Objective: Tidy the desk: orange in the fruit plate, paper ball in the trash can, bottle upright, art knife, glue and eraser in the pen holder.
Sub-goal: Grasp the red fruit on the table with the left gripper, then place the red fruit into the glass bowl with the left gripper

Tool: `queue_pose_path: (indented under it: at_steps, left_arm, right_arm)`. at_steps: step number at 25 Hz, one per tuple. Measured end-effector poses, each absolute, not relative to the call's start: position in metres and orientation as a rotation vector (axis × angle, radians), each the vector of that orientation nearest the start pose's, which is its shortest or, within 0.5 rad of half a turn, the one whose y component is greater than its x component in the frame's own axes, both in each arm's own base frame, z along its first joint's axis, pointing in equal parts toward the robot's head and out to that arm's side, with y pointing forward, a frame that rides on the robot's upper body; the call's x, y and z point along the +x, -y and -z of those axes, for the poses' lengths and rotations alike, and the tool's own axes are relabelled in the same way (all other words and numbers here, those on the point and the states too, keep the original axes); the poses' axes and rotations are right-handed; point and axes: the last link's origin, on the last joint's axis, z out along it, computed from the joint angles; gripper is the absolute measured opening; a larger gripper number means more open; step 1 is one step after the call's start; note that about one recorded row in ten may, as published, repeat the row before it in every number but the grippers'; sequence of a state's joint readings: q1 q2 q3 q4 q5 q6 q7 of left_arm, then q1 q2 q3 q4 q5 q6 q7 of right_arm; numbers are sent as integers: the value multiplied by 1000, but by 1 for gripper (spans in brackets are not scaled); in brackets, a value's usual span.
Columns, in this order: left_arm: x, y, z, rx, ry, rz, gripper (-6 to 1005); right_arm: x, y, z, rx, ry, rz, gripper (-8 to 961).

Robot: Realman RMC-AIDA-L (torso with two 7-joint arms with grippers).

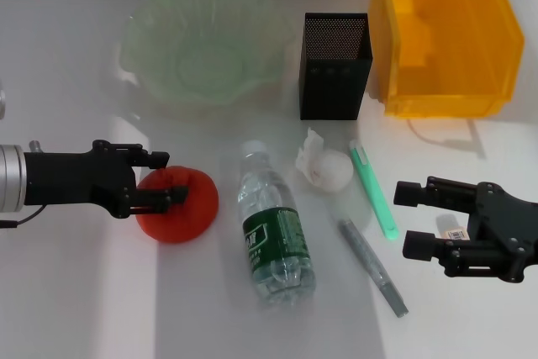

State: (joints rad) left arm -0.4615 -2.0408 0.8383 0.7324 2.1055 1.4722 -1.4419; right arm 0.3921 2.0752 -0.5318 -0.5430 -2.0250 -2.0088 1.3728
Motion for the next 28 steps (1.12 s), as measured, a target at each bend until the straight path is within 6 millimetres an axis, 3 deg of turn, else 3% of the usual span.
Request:
queue_pose_path:
  at_steps: [18, 23, 25, 28]
  left_arm:
    - [-298, -313, -2, -2799, 628, 373, 278]
    - [-289, -312, -13, -2773, 593, 524, 188]
    - [-278, -317, -29, -2694, 569, 706, 170]
    - [-266, -326, -40, -2609, 544, 838, 154]
  right_arm:
    - [275, -239, -9, -2812, -830, -1208, 794]
    - [276, -238, -10, -2802, -834, -1211, 793]
    - [276, -238, -10, -2800, -834, -1212, 792]
    - [276, -238, -10, -2793, -841, -1221, 791]
